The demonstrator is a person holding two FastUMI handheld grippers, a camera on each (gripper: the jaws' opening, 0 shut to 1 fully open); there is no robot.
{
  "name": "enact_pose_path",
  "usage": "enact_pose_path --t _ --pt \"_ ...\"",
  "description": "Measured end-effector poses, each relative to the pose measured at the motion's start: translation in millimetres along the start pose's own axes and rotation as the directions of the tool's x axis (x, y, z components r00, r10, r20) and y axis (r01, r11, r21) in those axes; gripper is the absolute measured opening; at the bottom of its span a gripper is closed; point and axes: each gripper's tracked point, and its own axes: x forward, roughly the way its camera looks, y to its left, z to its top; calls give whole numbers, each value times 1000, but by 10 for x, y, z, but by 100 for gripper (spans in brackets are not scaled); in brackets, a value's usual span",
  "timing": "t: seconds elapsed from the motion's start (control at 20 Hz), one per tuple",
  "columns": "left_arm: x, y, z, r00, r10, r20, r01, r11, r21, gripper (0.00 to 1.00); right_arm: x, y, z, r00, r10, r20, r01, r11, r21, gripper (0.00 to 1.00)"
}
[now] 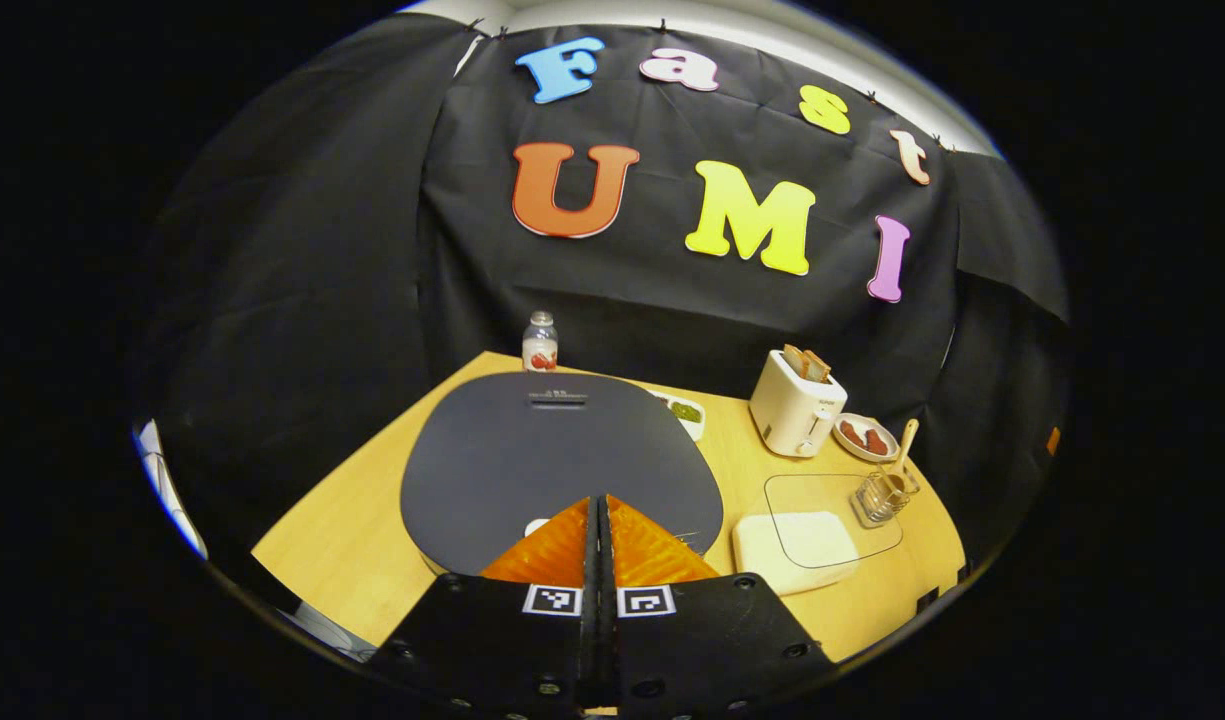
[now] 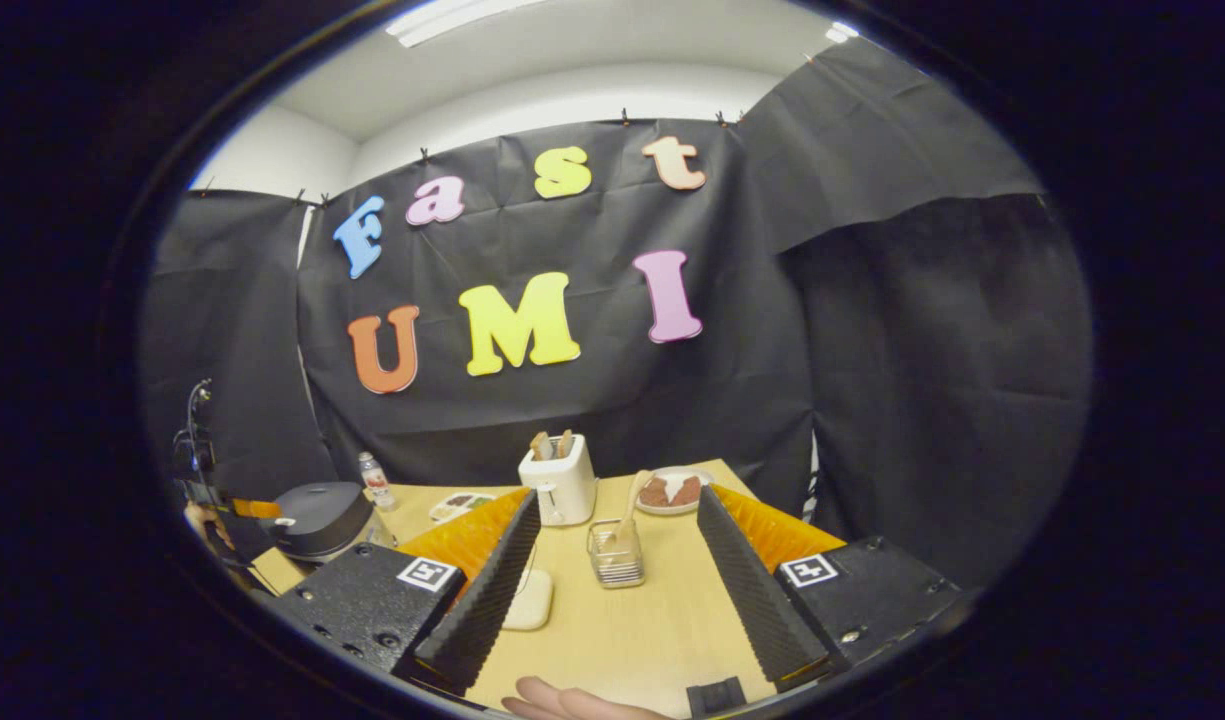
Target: Close the left gripper, press the button to open the rice cooker; take a wooden spoon from the chopstick holder with the right hand, scoop a spoonful of rice and pour it into the rice cooker, then put the wooden spoon back into the chopstick holder.
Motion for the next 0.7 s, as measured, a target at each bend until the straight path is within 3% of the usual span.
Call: enact_pose_path --t 0.2,0.35,0.7 --pt "37 9 -35 1000 -12 -16 12 999 -32 0 137 -126 -34 1000 -1 14 1 1000 -20 100" --pt "36 32 -123 999 9 -33 -6 997 83 0 187 -196 -94 1000 1 16 -1 1000 -14 98" --pt "19 19 -65 992 99 74 -109 985 137 0 386 -392 -441 999 -8 -43 11 998 63 96"
